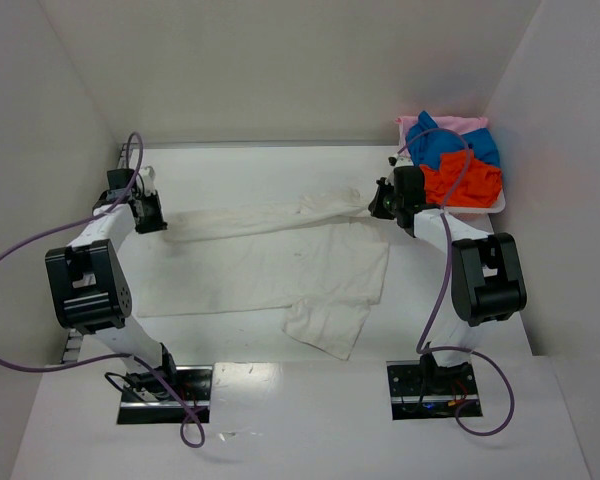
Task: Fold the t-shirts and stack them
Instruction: Grap the side of the flattened tshirt furthest away from the robot with both arms, then fold the flattened tshirt in 1/3 of the way
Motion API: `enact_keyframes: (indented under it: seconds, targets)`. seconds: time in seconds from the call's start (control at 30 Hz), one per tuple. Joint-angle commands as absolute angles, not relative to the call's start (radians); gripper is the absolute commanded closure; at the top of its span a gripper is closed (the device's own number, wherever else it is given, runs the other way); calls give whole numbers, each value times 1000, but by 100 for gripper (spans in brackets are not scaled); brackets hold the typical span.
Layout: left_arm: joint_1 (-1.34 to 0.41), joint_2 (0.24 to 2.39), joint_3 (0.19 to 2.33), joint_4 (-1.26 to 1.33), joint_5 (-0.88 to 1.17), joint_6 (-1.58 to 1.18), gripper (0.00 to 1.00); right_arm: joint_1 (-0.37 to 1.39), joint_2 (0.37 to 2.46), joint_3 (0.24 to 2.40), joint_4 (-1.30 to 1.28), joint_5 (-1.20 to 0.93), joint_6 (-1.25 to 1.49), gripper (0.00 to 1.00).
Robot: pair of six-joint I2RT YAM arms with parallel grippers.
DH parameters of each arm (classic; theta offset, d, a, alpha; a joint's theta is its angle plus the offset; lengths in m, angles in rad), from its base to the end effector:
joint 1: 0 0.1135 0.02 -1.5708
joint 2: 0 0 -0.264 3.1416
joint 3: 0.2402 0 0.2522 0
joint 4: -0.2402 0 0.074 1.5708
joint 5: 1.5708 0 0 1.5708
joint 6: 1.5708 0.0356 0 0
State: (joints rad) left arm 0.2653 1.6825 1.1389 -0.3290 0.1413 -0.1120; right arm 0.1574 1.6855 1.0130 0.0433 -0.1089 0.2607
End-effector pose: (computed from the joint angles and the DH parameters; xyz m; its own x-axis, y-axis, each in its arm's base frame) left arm 0.3490 0.0896 0.2168 -0.7153 -0.3090 -0.6268 -0.2537 0.9506 -0.1791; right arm 0.3625 0.0614 0.2057 -0.6241 0.1604 -0.7647 -0.0846 0.9591 0.2702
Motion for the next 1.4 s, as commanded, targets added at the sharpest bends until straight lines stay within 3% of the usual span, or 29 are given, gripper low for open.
enact_keyframes:
  seconds: [0.0,0.13,0.47,0.77,1.37]
  targets:
    - [267,1674,1155,-311,106,-130,92,163,1648,1017,80,-81,256,100]
    - [267,1631,1193,-293,81,-140,100,163,1647,1071,80,-58,245,100]
    - [267,1667,1449,-304,-31,-121,100,163,1724,1437,-9,-29,215,100]
    - [267,1740,1542,-253,-109,-44,100,163,1822,1589,-38,-11,175,100]
    - [267,1715,1295,-48,-143,120,100,163,1707,1243,57,-11,256,100]
